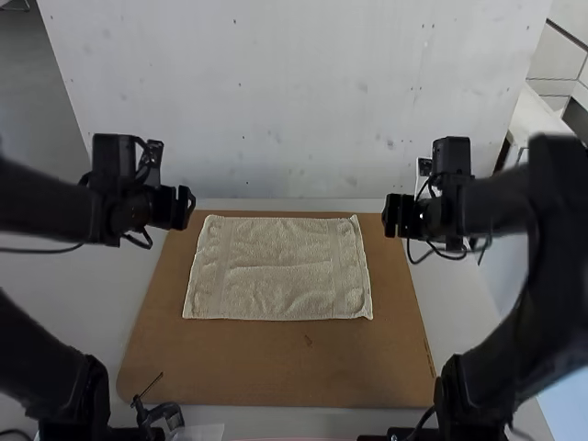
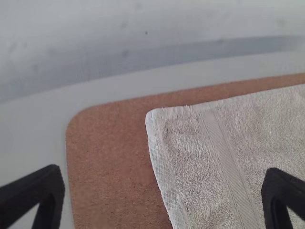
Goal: Fold the towel.
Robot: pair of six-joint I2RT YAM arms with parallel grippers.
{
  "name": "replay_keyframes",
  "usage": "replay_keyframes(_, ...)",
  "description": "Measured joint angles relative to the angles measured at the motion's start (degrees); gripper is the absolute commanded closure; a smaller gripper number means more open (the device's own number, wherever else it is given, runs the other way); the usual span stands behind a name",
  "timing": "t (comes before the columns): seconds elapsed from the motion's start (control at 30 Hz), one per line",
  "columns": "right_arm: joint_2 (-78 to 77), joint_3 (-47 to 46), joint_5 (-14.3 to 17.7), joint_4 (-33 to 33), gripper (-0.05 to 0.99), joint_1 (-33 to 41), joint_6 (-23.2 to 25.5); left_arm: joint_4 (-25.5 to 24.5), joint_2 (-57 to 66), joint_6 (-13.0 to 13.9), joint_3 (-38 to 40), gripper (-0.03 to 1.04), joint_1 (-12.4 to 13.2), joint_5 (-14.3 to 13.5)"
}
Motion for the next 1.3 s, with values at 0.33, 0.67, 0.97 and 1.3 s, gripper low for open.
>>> replay_keyframes(0.33, 14.03, 8.39, -3.39, -0.66, -0.03, -0.57, 1.4, -1.68, 17.14, 0.02, 9.49, 0.08, 0.0, 0.94)
replay_keyframes(0.67, 25.2, 13.97, -4.26, 2.97, -0.02, 0.39, 2.05, -1.66, 18.91, 0.33, 12.07, 0.05, 0.46, 1.29)
replay_keyframes(0.97, 35.78, 22.51, -3.78, 2.84, 0.0, 4.42, 4.35, -1.68, 18.91, 0.92, 12.09, 0.05, 1.18, 1.31)
replay_keyframes(1.3, 43.91, 33.46, -1.84, -3.41, 0.08, 7.45, 5.46, -1.68, 18.91, 1.11, 12.09, 0.05, 1.18, 1.88)
